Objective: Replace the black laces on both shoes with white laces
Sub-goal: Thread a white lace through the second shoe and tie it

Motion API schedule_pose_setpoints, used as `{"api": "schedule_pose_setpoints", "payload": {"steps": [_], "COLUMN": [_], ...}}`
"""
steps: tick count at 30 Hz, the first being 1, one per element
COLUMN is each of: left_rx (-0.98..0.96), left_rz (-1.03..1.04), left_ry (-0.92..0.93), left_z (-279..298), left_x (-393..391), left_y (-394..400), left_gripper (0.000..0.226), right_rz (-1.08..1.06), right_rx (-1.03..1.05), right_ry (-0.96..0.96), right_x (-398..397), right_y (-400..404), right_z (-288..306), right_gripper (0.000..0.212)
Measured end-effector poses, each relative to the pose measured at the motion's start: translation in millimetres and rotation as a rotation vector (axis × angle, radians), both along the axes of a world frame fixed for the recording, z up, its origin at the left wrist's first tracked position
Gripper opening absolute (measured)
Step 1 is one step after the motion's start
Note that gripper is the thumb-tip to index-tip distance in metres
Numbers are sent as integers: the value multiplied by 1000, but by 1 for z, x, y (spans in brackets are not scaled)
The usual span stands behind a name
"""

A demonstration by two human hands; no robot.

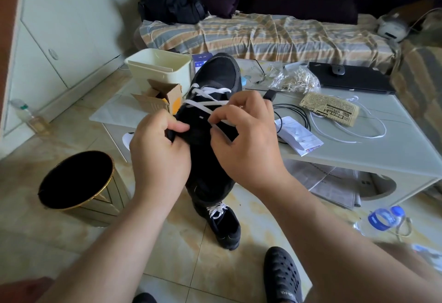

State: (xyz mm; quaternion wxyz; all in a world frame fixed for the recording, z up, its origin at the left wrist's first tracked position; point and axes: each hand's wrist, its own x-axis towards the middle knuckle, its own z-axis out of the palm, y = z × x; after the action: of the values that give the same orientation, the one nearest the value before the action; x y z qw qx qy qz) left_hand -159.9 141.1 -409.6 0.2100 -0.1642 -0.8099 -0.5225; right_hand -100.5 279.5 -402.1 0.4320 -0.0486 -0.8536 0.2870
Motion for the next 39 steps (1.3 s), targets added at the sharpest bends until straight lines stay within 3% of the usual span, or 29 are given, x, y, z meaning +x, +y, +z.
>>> {"api": "schedule_pose_setpoints", "payload": {"steps": [10,15,22,27,33,39], "left_rx": [-113,-151,-227,-186,-140,-133], "left_rz": [-5,-23,-30,2,26,9], "left_ry": [105,116,72,-55,-116,-87], "left_z": [-5,-9,-15,-14,-8,-8], "left_x": [1,6,10,0,-5,0], "left_y": [0,2,6,2,-2,-1], "left_gripper": [42,40,35,38,42,41], "right_rz": [16,37,0,102,-18,-118], "right_rx": [-26,-136,17,-175,83,122], "right_ry": [-143,-256,-552,-382,-381,-348], "right_x": [-5,-10,-11,-6,1,-6], "right_y": [1,7,9,17,19,17], "right_z": [1,3,-4,-2,-7,-13], "right_gripper": [20,7,11,6,23,27]}}
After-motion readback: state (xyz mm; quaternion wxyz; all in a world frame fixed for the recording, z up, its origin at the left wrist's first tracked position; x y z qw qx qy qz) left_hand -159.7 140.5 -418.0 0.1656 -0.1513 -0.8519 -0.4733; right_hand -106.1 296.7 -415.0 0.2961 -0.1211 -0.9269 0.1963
